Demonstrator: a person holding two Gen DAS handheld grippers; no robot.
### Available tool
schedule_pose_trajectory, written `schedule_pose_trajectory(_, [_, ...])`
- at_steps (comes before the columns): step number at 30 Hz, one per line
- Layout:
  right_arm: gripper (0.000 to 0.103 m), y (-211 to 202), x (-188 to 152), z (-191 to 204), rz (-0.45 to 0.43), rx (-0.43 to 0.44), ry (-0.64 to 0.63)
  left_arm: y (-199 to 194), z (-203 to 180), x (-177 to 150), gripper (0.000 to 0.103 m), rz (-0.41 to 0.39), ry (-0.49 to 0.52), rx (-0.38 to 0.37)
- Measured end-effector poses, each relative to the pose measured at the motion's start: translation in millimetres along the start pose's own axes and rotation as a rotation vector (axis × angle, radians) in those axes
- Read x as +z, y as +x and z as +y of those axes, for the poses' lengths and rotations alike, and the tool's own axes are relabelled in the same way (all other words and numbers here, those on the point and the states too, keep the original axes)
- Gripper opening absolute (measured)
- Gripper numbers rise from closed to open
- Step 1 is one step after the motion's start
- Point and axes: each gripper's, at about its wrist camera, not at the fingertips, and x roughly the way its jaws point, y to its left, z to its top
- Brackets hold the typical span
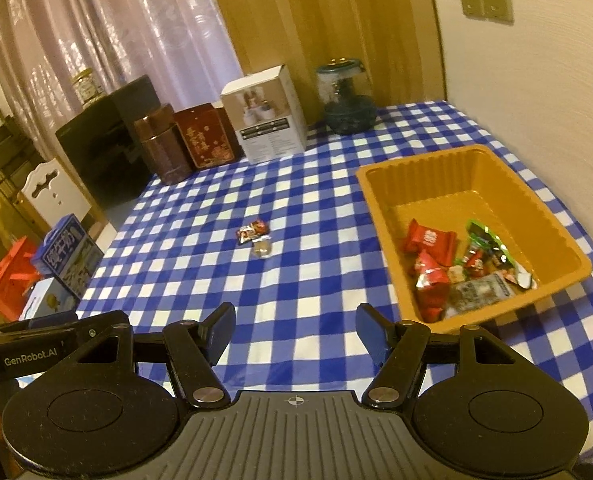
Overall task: Organize snacks
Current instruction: 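Move both tools back toward the last two sweets on the cloth, then grasp the clear cookie packet with the right gripper while the left gripper grasps the brown-wrapped candy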
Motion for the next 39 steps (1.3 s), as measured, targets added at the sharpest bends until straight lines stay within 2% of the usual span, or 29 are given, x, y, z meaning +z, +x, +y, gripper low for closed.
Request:
schedule_pose_trajectory(8, [0.067, 34.3, 11.1, 20.3, -0.002, 0.011, -0.040, 25.4, 22.8, 15.3, 0.094, 0.016, 0.025, -0.007])
schedule_pose_trajectory(17, [0.067, 98.6, 22.2, 35.7, -0.023, -0.008, -0.080, 82.6, 53.1, 36.4, 0.094, 0.023, 0.057, -0.023])
schedule_pose_trajectory(22, [0.066, 139.7, 23.0, 36.9, -0.014, -0.030, -0.092, 117.9, 67.0, 42.2, 0.094, -0.020, 0.101, -0.050])
schedule_pose_trajectory(26, [0.066, 169.9, 20.1, 36.3, -0.015, -0.043, -0.105, 146.9, 76.2, 43.2, 0.093, -0.036, 0.143, -0.040])
schedule_pose_trajectory(28, [0.065, 183.9, 19.9, 37.1, -0.013, -0.039, -0.110, 158.6, 81.2, 44.7, 0.093, -0.036, 0.140, -0.051])
schedule_pose_trajectory(30, [0.057, 198.3, 19.9, 38.8, -0.015, -0.035, -0.124, 169.0, 83.7, 46.8, 0.093, -0.039, 0.162, -0.061])
schedule_pose_trajectory(34, [0.051, 224.9, 20.3, 41.9, -0.029, -0.026, -0.141, 185.2, 84.1, 54.1, 0.093, -0.041, 0.211, -0.071])
schedule_pose_trajectory(39, [0.043, 251.8, 21.1, 44.4, -0.025, -0.025, -0.169, 208.3, 87.5, 60.0, 0.087, -0.001, 0.221, -0.093])
